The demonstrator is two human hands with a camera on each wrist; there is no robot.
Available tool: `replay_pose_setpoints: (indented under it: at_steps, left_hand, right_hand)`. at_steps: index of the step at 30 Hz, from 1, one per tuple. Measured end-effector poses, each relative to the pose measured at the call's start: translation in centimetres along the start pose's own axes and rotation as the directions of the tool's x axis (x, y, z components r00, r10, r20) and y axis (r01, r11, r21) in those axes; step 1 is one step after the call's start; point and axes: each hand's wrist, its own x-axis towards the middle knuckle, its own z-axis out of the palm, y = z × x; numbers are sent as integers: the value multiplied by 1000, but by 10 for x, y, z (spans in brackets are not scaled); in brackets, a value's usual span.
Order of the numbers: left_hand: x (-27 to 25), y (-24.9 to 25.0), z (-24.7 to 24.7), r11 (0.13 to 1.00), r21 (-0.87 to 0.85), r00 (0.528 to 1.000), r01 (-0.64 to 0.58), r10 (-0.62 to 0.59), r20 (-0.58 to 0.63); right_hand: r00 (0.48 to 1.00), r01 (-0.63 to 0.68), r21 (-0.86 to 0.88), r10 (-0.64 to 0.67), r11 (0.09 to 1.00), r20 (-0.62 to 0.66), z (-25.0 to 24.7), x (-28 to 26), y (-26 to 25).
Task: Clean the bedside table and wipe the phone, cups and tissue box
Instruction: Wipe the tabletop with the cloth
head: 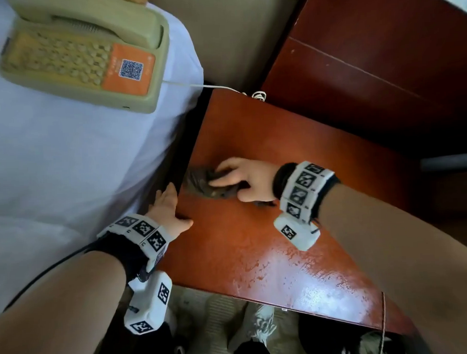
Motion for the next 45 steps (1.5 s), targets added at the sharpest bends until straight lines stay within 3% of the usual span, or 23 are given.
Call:
replay_pose_setpoints:
  at_steps: [1,3,4,6,8,10,13,16,18,20,22,24,26,28,29,31,33,35,38,39,41,43,45]
  left_hand:
    - [-2,-1,-1,1000,10,1000,-7,7,8]
    - [-3,-3,-5,1000,18,1000,-25,25,8]
    - [-2,-3,-7,999,14,999,-36,36,1]
    - [0,-3,-9,998,20,998,-61,61,-12]
    - [0,-2,-11,997,6,997,-76,76,-28]
    - [0,-3,-13,997,-32,996,-71,69,-49]
    - [-6,-6,-18,989,-140,998,-39,32,-57]
    - [-14,0,-21,995,-77,995,-71,65,-73]
    - [-20,10,-22,998,33,995,-59,61,-81]
    - [-22,21,-21,984,161,994,-75,87,-69]
    - [-21,29,-16,956,271,988,-115,139,-72]
    - [-19,35,-7,921,360,981,-151,186,-64]
    - [-17,40,4,898,409,978,-162,203,-58]
    - [-14,44,13,884,442,978,-153,200,-63]
    - [-11,46,16,882,447,978,-146,198,-71]
    - [-8,50,21,882,453,978,-134,192,-85]
    - [-8,56,27,868,477,977,-136,196,-78]
    - [-12,65,36,847,508,975,-159,216,-54]
    - [-21,82,56,823,524,967,-218,254,3]
    - [-23,88,63,805,548,965,-228,261,19]
    - [-25,97,77,763,602,964,-237,264,45]
    - [-24,104,90,730,640,963,-241,264,62]
    - [-22,109,102,699,671,960,-246,270,71]
  right_hand:
    - [1000,-4,47,4,999,0,-4,-7,3]
    - [974,-52,140,81,989,-214,-21,-5,18]
    - [921,-92,173,150,981,-360,-31,0,29]
    - [748,-271,297,394,916,-534,-48,22,43]
    - [658,-405,418,577,813,-484,-57,50,47]
    - [713,-428,331,539,841,-449,-49,67,39]
    - [883,-245,28,235,969,-406,-7,45,10]
    - [995,-39,-204,20,978,-94,45,-16,-23]
    - [979,126,-199,-89,972,184,75,-53,-37]
    - [929,203,-65,-171,977,329,86,-80,-39]
    - [971,85,85,-102,993,215,76,-101,-28]
    - [986,-115,231,140,966,-94,57,-113,-1]
    - [833,-311,306,413,900,-367,38,-114,33]
    - [653,-539,356,646,763,-397,31,-103,58]
    - [611,-605,358,703,711,-364,33,-97,62]
    - [660,-596,296,666,746,-349,53,-94,55]
    - [823,-434,131,451,892,-345,88,-107,33]
    - [959,-234,-6,230,972,-163,121,-133,7]
    - [998,-2,-44,5,999,69,159,-170,-9]
    - [997,18,-12,-17,1000,81,162,-181,-5]
    - [997,3,145,9,989,-78,157,-201,15]
    - [917,-42,235,131,971,-377,140,-215,45]
    - [680,-222,302,369,927,-633,125,-223,85]
